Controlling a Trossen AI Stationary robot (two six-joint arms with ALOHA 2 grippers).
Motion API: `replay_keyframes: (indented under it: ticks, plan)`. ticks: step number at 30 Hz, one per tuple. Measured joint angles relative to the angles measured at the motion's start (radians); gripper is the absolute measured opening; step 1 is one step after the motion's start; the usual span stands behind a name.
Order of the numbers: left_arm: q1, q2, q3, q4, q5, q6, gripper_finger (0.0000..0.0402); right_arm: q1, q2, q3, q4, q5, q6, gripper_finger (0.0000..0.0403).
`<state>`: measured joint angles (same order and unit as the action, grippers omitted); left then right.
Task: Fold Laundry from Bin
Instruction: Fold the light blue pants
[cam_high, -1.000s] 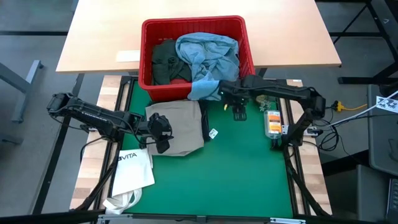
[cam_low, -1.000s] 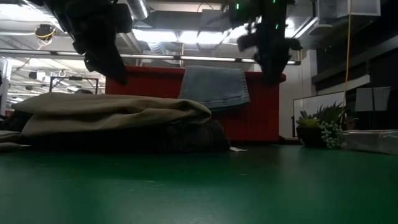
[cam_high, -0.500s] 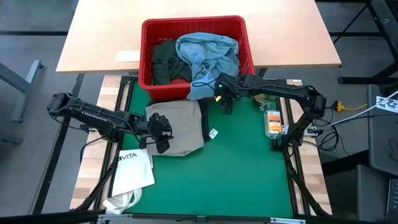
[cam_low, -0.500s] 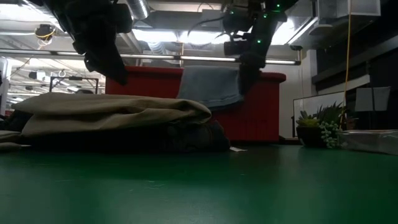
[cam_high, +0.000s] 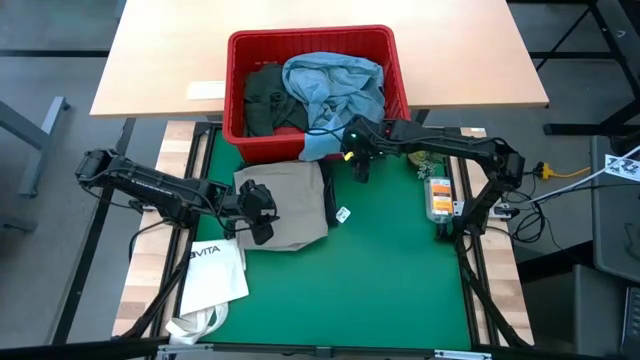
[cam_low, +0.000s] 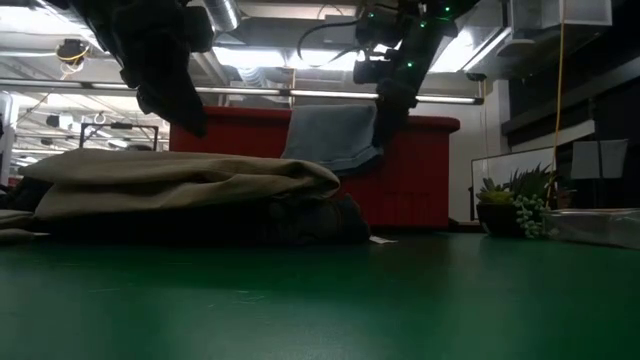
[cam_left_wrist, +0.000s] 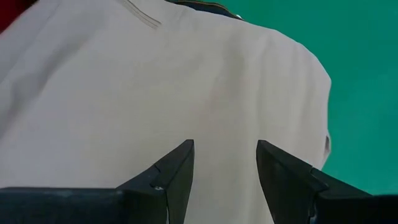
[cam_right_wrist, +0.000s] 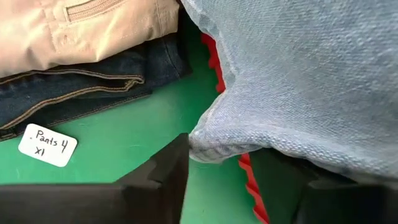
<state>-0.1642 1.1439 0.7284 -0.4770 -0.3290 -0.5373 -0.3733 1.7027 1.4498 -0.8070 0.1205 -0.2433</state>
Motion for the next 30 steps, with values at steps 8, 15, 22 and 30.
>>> replay_keyframes:
  ticks: [8,15,22,30]
  plan:
    - [0.0,0.0,0.0,0.0,-0.003,0.0,0.0167,0.0,0.0,0.0,0.007,0.0,-0.061,0.0013]
    - [0.0,0.0,0.0,0.0,-0.003,0.0,0.0167,0.0,0.0,0.075,-0.013,-0.001,-0.081,0.0031]
    - [0.0,0.0,0.0,0.0,-0.008,0.0,0.0167,0.0,0.001,0.33,-0.009,-0.011,-0.166,0.001]
    - [0.0,0.0,0.0,0.035,-0.09,0.0,0.0167,0.0,0.001,0.71,0.025,0.003,-0.243,0.0006]
